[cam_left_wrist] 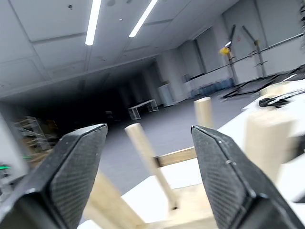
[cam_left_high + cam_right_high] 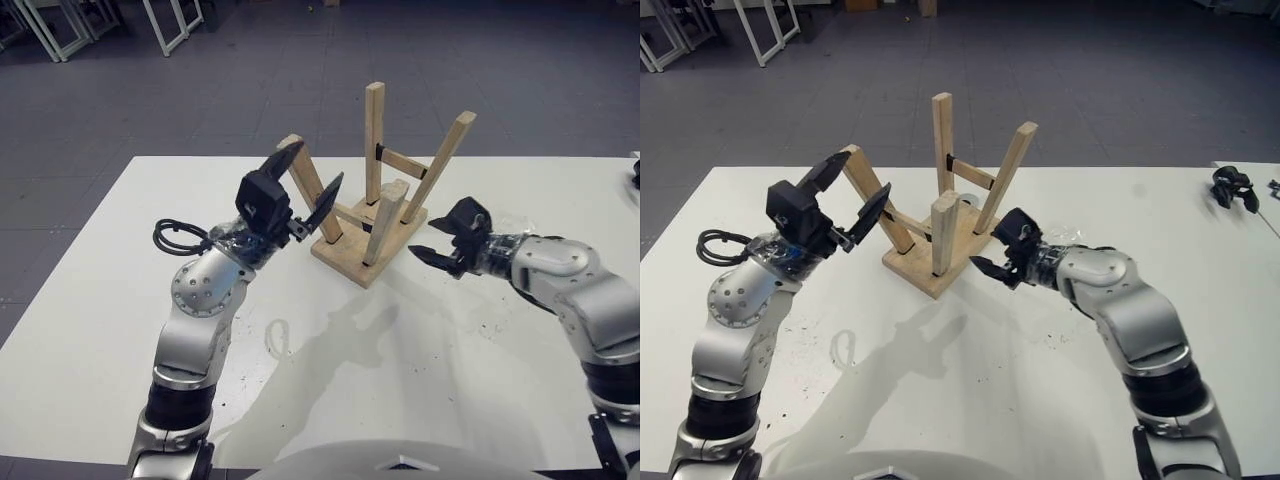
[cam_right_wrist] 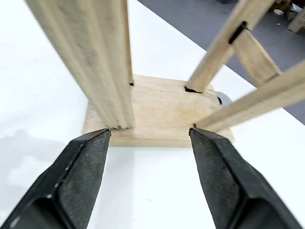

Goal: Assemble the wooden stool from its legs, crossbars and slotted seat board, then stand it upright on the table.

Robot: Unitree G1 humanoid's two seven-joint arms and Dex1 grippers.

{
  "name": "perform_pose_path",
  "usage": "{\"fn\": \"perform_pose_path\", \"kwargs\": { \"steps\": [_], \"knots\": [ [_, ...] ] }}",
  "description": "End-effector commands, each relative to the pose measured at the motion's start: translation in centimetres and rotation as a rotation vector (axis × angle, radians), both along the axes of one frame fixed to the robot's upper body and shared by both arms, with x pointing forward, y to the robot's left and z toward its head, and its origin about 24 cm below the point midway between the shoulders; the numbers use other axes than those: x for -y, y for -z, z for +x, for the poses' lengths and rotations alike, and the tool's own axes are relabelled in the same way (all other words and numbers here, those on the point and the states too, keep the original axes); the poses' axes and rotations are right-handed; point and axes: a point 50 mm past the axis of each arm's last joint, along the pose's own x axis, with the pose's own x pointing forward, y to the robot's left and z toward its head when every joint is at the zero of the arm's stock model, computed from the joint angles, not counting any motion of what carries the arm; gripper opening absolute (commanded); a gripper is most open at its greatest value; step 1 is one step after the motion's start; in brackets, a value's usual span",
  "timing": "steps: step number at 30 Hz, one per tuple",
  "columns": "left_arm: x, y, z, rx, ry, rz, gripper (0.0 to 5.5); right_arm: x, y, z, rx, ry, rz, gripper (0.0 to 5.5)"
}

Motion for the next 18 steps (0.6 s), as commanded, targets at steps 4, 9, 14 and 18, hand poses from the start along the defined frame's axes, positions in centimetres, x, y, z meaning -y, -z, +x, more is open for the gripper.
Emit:
{"fn": "perform_pose_path", "kwargs": {
  "steps": [4,9,14,18],
  "knots": [
    [1.9,2.1,0.2,-0.277,0.204,-0.074,3.25,-3.4,0.0,3.1,0.089,-0.029,0.089,3.04],
    [2.2,3.2,0.9,-0.338,0.215,0.018,3.25,-6.9,-1.3,2.1,0.101,-0.171,0.183,3.04],
    [-0.7,3.7,1.8,-0.357,0.153,0.128,3.25,-10.0,-2.8,-0.3,0.101,-0.345,0.269,3.04],
    [-2.9,4.1,2.5,-0.395,0.212,0.15,3.25,-8.6,-5.2,-0.5,0.146,-0.356,0.273,3.04]
  ]
}}
